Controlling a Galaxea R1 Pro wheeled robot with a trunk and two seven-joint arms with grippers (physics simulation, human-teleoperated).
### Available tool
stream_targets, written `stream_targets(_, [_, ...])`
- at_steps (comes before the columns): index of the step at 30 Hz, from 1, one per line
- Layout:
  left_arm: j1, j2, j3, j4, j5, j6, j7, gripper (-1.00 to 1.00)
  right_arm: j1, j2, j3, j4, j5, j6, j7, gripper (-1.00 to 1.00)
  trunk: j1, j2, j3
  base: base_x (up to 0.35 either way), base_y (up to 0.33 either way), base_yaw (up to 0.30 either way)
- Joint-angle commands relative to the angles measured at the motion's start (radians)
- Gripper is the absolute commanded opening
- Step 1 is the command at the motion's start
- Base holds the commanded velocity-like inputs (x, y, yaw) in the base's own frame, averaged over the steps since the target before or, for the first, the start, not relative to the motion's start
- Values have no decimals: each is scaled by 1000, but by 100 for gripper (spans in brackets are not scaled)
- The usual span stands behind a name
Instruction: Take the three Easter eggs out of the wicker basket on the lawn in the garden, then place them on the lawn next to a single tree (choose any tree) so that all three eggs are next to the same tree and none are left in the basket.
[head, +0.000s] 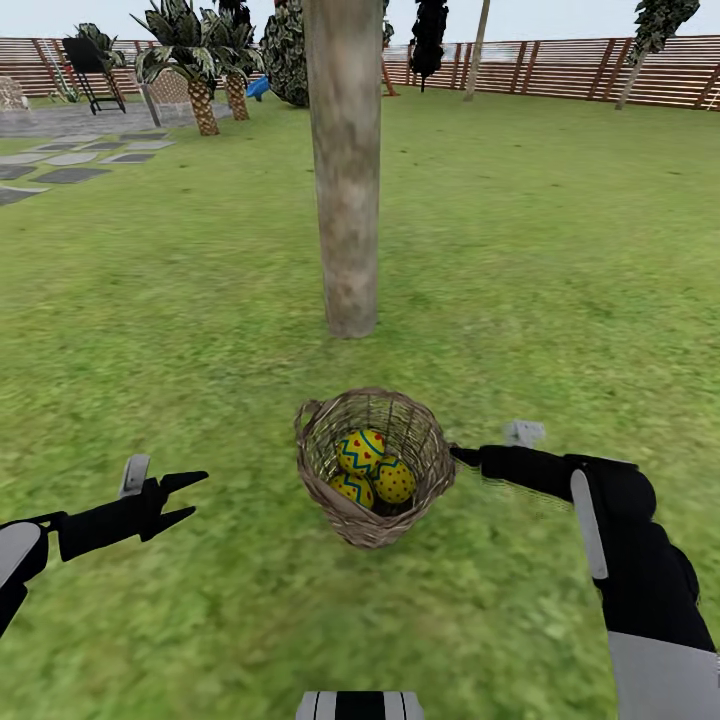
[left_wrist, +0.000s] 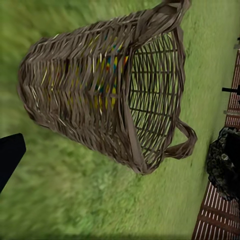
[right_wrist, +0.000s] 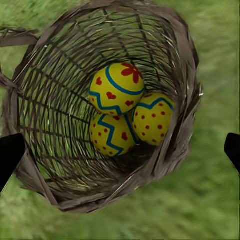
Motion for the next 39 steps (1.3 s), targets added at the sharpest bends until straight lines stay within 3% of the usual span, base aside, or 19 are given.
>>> stream_targets(1, [-1,0,1,1,-10,3,-9,100,-11,0,0,-1,0,6,2,100,0,0,-1,0,0,0])
stream_targets(7, [-1,0,1,1,-11,3,-9,100,-38,2,53,-1,1,6,2,100,0,0,-1,0,0,0])
stream_targets(11, [-1,0,1,2,-10,3,-8,100,-49,4,66,-1,1,6,2,100,0,0,-1,0,61,0])
stream_targets(18, [-1,0,1,2,-10,3,-8,100,-53,10,70,1,2,6,2,100,0,0,-1,22,249,0])
stream_targets(28, [-1,0,1,2,-10,3,-8,100,-51,9,64,2,2,6,4,100,0,0,0,224,236,-3])
stream_targets(39, [-1,1,1,7,-10,3,-7,100,-38,10,63,27,3,6,2,100,0,0,11,202,191,-180])
